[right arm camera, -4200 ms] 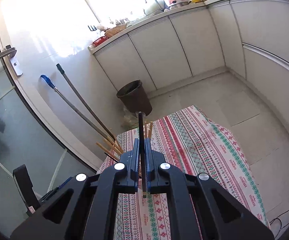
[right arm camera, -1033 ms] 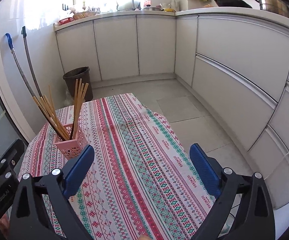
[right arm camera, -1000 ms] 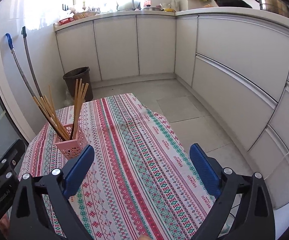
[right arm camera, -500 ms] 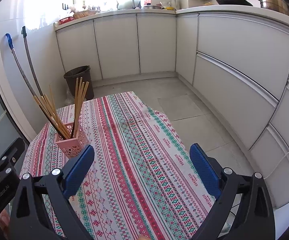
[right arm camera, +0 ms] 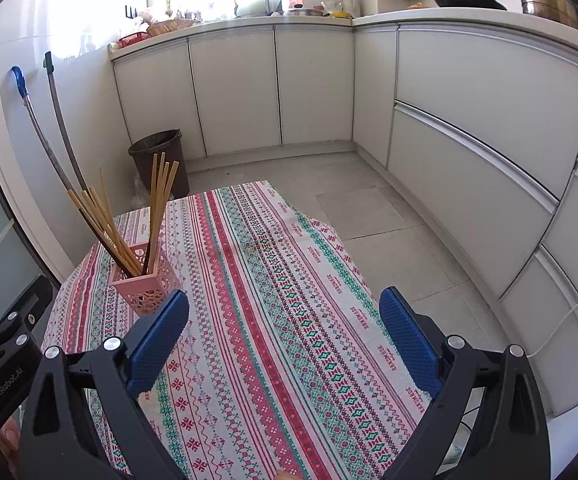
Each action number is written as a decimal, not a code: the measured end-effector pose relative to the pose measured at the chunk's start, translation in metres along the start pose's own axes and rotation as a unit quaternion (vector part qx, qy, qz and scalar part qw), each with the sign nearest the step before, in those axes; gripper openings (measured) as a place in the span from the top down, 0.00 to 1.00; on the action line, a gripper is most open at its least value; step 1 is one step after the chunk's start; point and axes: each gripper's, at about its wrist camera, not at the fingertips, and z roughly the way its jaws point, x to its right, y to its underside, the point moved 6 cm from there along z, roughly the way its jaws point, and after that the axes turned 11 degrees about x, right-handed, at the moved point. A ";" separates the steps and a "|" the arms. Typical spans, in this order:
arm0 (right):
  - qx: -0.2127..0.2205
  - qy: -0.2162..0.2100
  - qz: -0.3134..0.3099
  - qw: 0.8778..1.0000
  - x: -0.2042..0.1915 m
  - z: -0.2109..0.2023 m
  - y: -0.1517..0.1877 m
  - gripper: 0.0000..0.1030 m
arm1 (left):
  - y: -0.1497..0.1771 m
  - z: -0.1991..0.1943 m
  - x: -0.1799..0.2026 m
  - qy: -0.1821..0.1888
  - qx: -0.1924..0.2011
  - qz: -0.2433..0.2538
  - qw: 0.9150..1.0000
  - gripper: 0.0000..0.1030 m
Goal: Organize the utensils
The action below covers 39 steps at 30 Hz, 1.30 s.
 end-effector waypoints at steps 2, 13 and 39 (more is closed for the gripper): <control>0.000 0.000 0.000 1.000 0.000 0.000 0.000 0.09 | 0.000 0.000 0.000 0.000 0.000 0.000 1.000 0.07; -0.003 -0.001 0.001 1.000 0.000 0.001 0.001 0.09 | 0.001 0.002 -0.001 -0.002 -0.005 0.001 1.000 0.07; -0.013 -0.006 0.003 1.000 0.000 0.006 0.005 0.09 | 0.006 0.003 0.012 0.017 -0.013 0.012 1.000 0.21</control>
